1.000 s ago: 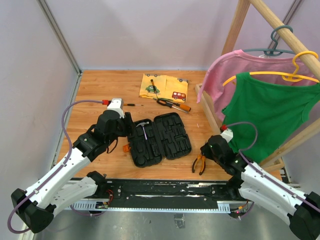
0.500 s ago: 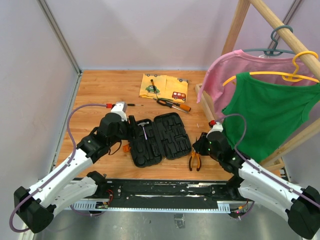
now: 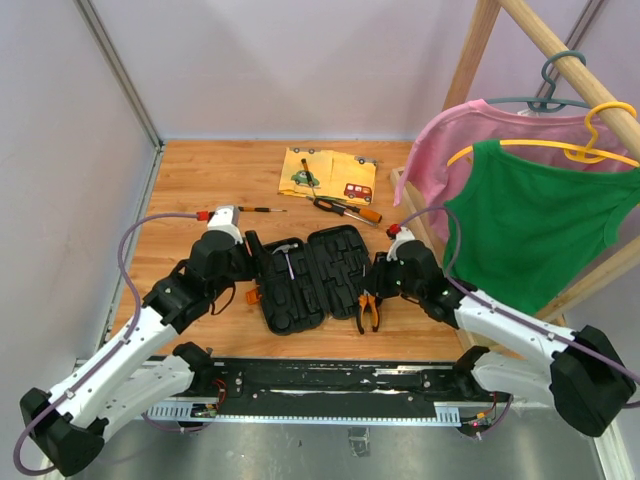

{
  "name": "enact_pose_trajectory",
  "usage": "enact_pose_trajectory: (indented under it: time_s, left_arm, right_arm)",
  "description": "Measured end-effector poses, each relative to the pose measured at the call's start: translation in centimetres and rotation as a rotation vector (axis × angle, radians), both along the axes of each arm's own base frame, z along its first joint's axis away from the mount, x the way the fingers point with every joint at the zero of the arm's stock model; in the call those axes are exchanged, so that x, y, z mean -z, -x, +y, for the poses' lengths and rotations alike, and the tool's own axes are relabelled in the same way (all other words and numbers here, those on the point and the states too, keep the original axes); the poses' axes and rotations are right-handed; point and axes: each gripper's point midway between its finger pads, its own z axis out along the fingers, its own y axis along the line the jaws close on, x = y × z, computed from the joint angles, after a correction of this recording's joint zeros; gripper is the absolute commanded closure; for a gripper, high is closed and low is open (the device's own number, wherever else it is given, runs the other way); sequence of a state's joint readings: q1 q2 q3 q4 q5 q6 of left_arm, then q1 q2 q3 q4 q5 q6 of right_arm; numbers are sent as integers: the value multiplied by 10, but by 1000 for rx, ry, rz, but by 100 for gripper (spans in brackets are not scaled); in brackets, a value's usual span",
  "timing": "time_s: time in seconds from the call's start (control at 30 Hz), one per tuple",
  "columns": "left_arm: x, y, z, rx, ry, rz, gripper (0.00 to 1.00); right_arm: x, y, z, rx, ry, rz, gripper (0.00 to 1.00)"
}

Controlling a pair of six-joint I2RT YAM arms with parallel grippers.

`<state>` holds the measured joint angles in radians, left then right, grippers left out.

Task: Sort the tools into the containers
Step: Pick up the pliers at the center of the board.

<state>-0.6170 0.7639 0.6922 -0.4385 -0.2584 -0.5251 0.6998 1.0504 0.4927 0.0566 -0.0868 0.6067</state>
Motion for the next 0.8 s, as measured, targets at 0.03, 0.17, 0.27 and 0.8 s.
enact_pose_trajectory:
  time_s: [0.03,0.17,0.27,0.8]
  left_arm:
    - [-2,1,3,-9,-7,1,38]
    - [-21,3,11,-37,-12,-26,37]
    - [-43,2,17,-50,-12,-68,37]
    - [-52,7,43,-120,-78,-122,35]
  right_arm:
    - [3,1,4,-19,7,9,99]
    - [2,2,17,-68,22,10,99]
    - [-6,4,35,-118,22,-6,99]
    - [-14,-9,124,-231,23,26,99]
